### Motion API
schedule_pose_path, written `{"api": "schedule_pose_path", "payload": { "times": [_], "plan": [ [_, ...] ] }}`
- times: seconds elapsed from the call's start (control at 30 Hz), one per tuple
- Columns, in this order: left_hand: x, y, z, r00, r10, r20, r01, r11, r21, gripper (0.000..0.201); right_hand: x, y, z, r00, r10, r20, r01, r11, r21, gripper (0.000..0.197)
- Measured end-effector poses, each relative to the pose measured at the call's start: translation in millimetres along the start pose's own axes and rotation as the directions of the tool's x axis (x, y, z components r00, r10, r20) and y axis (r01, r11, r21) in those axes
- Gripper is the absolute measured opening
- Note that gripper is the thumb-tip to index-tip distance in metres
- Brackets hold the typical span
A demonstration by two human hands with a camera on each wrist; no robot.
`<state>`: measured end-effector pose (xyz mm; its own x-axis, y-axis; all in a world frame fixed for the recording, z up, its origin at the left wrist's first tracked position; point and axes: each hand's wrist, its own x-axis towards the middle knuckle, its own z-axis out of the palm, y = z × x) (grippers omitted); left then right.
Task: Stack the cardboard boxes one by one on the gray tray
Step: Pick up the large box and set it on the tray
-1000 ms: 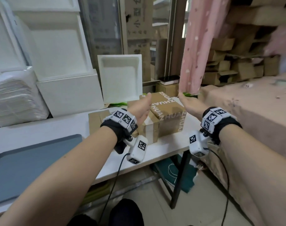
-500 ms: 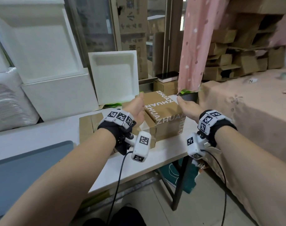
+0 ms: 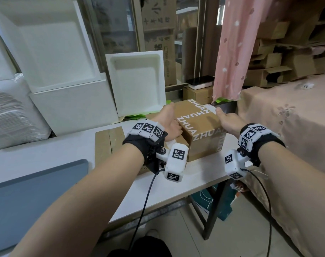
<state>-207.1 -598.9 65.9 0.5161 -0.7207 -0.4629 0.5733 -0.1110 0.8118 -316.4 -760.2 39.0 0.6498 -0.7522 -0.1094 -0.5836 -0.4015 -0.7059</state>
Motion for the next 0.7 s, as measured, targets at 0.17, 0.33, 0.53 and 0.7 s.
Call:
{"api": "schedule_pose_path", "payload": {
  "times": [0.17,0.33,0.53,0.7],
  "plan": [
    [23.6,4.3,0.6,0.999,-0.021,-0.045,0.021,1.0,-0.004,0.056,7.3,0.9,3.3,1.0,0.017,-0.022,-0.017,0.999,0.028,0.075],
    [56.3,-0.2,-3.5,0.992,-0.02,-0.122,0.037,0.99,0.136,0.039,10.6,5.7,8.2,0.998,0.033,-0.05,-0.028,0.995,0.098,0.073],
    [32.4,-0.9,4.4,0.995,0.062,-0.076,-0.049,0.985,0.163,0.015,6.2,3.8,5.9,0.996,0.017,-0.086,-0.005,0.991,0.137,0.072],
    [-6.2,19.6,4.5,0.991,0.132,0.007,-0.132,0.981,0.142,0.042,-11.5,-22.7,-15.8,0.989,-0.054,-0.136,0.076,0.983,0.165,0.079]
  ]
}}
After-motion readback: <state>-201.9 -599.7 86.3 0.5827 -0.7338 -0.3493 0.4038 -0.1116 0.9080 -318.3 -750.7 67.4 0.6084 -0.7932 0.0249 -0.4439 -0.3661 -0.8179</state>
